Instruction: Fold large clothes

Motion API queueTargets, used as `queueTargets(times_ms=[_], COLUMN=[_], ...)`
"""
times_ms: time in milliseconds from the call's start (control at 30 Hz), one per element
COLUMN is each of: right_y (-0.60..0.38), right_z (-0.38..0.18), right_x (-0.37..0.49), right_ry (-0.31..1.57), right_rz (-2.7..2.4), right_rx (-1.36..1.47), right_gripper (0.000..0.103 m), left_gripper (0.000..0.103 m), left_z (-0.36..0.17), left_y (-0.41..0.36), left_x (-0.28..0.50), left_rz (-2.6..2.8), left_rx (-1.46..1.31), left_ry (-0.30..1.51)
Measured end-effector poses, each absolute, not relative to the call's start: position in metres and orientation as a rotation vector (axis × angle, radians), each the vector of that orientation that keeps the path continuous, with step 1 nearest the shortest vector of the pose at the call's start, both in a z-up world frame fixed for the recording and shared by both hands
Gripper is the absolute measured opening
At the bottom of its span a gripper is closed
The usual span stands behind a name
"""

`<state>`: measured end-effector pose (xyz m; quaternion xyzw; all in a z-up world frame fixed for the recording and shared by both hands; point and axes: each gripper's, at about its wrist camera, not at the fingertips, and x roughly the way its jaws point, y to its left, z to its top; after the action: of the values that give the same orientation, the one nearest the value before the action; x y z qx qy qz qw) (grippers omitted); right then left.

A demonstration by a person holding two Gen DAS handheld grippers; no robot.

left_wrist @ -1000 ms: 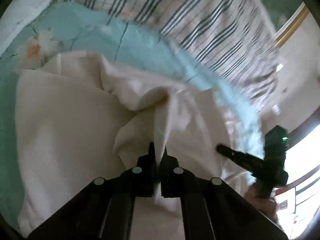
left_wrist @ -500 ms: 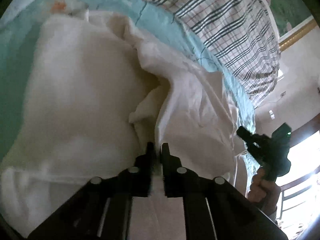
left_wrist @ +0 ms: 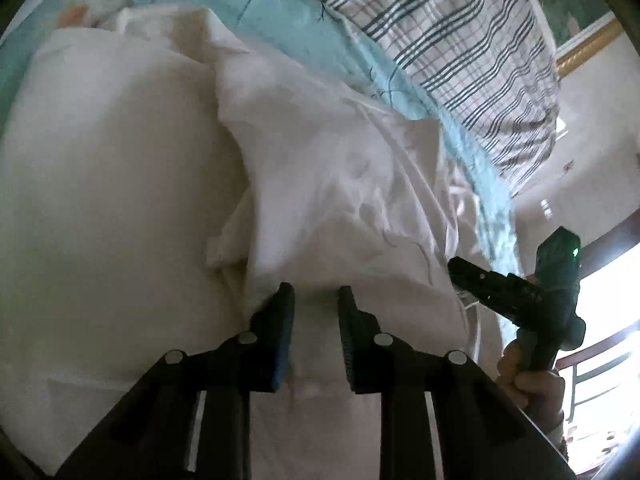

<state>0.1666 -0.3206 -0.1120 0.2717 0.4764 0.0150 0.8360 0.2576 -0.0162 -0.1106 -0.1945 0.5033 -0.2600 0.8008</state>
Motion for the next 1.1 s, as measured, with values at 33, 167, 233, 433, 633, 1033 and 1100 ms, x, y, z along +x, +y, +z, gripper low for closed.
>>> queueTargets(times_ms=[33, 167, 233, 433, 633, 1033, 1100], right_y=[-0.320, -0.323, -0.324, -0.325, -0.329, -0.354, -0.363], right_z=[-0.108, -0.094, -0.088, -0.082, -0.081, -0.074, -0.075], right_x=[0.162, 0.144, 0.133, 0.101, 0.059, -0.014, -0.024], right_ry=[1.005, 0.970, 0.958, 0.949, 0.947, 0.910, 0.906], right_rz=[0.023, 0.048, 0.051, 0.044, 0.017, -0.065, -0.088], right_rx=[0.562, 0.576, 0.570, 0.591, 0.616, 0.638, 0.648], right_gripper=[0.038, 0.043, 0.044, 0.047, 0.049, 0.058, 0.058], left_gripper=[0.023, 0.036, 0.038, 0.044, 0.051, 0.066, 0.066], left_z=[-0.107, -0.095, -0.091, -0.091, -0.089, -0.084, -0.088], left_y=[-0.015, -0.011, -0.005, 0.018, 0.052, 0.123, 0.131], left_x=[0.254, 0.238, 0.228, 0.202, 0.167, 0.088, 0.081], left_rz=[-0.556, -0.541, -0.532, -0.497, -0.442, -0.339, -0.323], left_rx=[-0.414, -0.397, -0.382, -0.365, -0.370, -0.319, -0.322], left_ry=[1.073, 1.044, 1.034, 1.031, 1.026, 1.011, 1.022])
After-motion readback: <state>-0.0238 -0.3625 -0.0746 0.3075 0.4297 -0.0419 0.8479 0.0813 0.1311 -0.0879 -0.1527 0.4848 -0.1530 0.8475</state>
